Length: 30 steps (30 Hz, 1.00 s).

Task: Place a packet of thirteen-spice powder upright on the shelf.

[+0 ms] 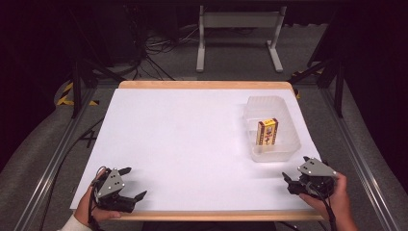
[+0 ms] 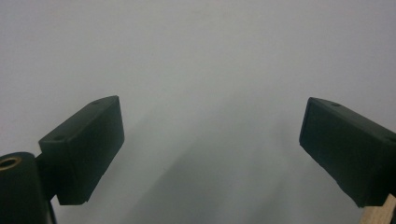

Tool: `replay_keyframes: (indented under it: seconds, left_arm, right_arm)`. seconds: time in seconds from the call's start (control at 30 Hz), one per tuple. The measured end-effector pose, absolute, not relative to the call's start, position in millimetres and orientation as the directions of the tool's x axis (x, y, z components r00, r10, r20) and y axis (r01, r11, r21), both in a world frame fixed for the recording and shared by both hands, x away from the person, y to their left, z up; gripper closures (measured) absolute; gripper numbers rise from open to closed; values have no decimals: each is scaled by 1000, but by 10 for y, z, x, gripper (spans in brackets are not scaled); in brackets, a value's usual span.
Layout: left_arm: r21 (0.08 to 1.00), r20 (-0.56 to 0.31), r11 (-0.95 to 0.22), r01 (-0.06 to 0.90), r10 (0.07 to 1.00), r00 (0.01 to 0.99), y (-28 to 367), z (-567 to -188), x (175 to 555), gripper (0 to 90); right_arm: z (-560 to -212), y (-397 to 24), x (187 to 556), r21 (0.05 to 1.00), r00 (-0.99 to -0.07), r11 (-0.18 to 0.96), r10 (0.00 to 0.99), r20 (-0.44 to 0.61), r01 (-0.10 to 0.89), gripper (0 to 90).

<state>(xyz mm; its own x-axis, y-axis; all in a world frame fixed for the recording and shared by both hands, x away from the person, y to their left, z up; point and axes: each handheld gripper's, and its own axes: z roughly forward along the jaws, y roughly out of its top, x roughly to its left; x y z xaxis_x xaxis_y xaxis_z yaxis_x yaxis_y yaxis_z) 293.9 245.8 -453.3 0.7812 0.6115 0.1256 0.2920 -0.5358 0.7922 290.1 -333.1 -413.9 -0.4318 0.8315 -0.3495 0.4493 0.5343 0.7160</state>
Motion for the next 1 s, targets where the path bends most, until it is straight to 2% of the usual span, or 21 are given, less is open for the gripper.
replay_keyframes:
  seconds: [0.33, 0.53, 0.77, 1.0]
  left_arm:
    - [795, 118, -523, 307, 630, 767, 2529, -4548, 2977, 73]
    - [802, 112, -508, 314, 645, 756, 2585, -4547, 3005, 73]
    - [818, 77, -461, 343, 679, 730, 2671, -4542, 3072, 73]
    - [820, 81, -458, 345, 688, 721, 2673, -4539, 3060, 73]
  right_arm:
    - [-4276, -3525, 2821, 723, -385, 498, 859, -337, 479, 123]
    - [-4333, -3641, 2754, 742, -356, 444, 888, -290, 502, 119]
    - [-4380, -3700, 2723, 750, -339, 414, 903, -265, 516, 112]
    - [-4376, -3706, 2718, 762, -328, 401, 908, -259, 508, 97]
